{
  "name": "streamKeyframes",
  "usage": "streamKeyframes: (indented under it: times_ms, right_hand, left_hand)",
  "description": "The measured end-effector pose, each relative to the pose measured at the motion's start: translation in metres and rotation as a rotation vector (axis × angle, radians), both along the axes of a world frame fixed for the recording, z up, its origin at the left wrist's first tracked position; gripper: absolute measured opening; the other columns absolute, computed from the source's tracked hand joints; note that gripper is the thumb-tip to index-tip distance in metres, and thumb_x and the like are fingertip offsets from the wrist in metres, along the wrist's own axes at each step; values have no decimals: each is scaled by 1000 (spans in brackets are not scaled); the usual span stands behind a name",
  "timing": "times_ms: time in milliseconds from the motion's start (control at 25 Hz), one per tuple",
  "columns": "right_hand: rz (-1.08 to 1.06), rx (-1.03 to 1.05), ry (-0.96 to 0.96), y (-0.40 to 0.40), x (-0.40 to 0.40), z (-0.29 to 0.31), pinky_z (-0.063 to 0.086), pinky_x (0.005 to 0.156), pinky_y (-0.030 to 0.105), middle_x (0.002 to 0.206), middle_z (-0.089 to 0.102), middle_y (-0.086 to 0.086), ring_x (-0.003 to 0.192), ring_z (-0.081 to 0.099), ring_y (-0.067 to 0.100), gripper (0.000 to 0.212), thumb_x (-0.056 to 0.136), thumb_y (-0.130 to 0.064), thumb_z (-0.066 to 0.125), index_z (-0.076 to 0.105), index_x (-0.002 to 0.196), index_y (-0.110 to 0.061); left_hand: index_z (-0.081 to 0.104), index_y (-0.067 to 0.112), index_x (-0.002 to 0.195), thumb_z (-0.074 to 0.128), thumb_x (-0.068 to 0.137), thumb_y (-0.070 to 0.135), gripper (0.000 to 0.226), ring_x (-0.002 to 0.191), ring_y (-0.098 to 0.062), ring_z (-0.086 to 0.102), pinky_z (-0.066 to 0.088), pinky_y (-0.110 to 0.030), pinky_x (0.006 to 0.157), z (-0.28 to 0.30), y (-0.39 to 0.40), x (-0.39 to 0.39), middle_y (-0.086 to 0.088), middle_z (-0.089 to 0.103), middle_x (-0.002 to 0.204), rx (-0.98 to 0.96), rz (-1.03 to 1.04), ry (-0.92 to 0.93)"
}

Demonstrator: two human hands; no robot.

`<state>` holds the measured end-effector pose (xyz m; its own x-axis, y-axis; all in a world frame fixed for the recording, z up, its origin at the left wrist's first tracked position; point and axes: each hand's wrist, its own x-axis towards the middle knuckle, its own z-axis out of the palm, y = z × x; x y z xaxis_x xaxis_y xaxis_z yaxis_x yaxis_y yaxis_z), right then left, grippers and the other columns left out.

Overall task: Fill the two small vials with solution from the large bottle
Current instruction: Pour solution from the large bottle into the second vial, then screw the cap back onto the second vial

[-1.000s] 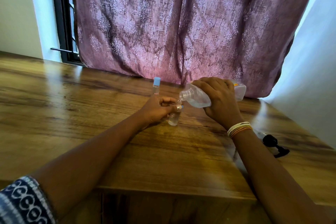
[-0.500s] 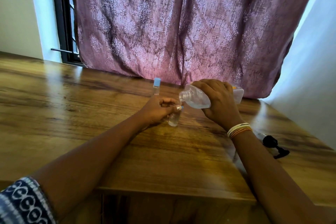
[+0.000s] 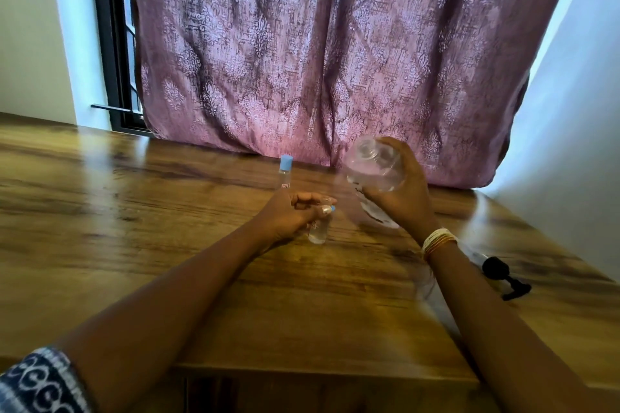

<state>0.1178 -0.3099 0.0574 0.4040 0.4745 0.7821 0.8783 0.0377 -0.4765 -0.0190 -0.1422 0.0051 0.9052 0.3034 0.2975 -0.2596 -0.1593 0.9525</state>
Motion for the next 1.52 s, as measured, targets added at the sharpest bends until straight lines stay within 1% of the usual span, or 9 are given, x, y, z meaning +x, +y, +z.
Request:
streamKeyframes:
  times_ms: [160,320,560,840,920,1040,1160,1360,1520]
  right_hand:
    - [66,90,493,-1,29,9,61,81,32,119,65,7,105,67,20,76,67,5,81,46,132,-13]
    - [100,74,647,2,59,14,55,87,60,116,66,16,107,66,36,73,67,10,77,46,131,-7]
    - [154,103,708,8,66,13,54,86,62,120,64,19,109,65,38,84,52,-9,89,49,125,-16]
    - [-80,209,340,-1,39,7,48,105,37,148,37,9,131,46,23,118,57,-15,92,19,150,-23]
    - [-248,282,59,-5,25,8,47,96,24,138,45,5,120,49,17,100,60,-24,92,34,141,-18]
    - [-236,151,-255,2,2,2,47,65,24,96,62,2,79,56,11,35,75,-14,79,64,106,-12]
    - [-101,-195,-215,18,-13,-16,53,63,33,83,69,-3,68,62,13,10,86,-16,68,75,93,-13]
    - [-13,-571,-196,32,-26,-31,48,90,36,117,66,11,106,58,24,31,92,-11,49,61,121,-15]
    - [-52,-755,-216,34,-23,-36,53,88,43,112,62,9,100,56,23,43,81,2,54,59,120,-15]
  left_hand:
    - [71,10,105,66,85,7,21,79,-3,69,49,-14,61,-1,-1,2,-3,74,96,-8,-3,10]
    - [72,11,104,67,85,7,20,85,-8,70,50,-14,64,-1,0,4,-6,75,99,-6,-10,-3]
    - [70,8,107,68,85,9,23,83,-7,69,50,-15,61,-1,1,4,-5,74,99,9,6,-2]
    - [70,7,106,65,85,6,21,79,-6,69,55,-19,65,4,0,-2,-5,73,96,-7,1,12]
    - [70,9,103,65,85,6,18,80,-6,70,57,-21,67,5,0,-2,-2,73,95,-10,-1,10]
    - [70,6,102,65,85,5,18,72,-1,69,54,-18,58,7,-1,-5,4,73,87,-38,12,27]
    - [71,10,98,68,84,8,15,65,-4,66,50,-17,54,6,2,-5,3,72,80,-41,55,64]
    - [72,17,94,69,82,8,15,78,-12,67,54,-18,59,5,4,-4,-6,74,93,-43,58,53]
    - [73,19,92,68,83,7,16,83,-17,65,54,-19,63,7,2,-5,-4,74,92,-44,30,36]
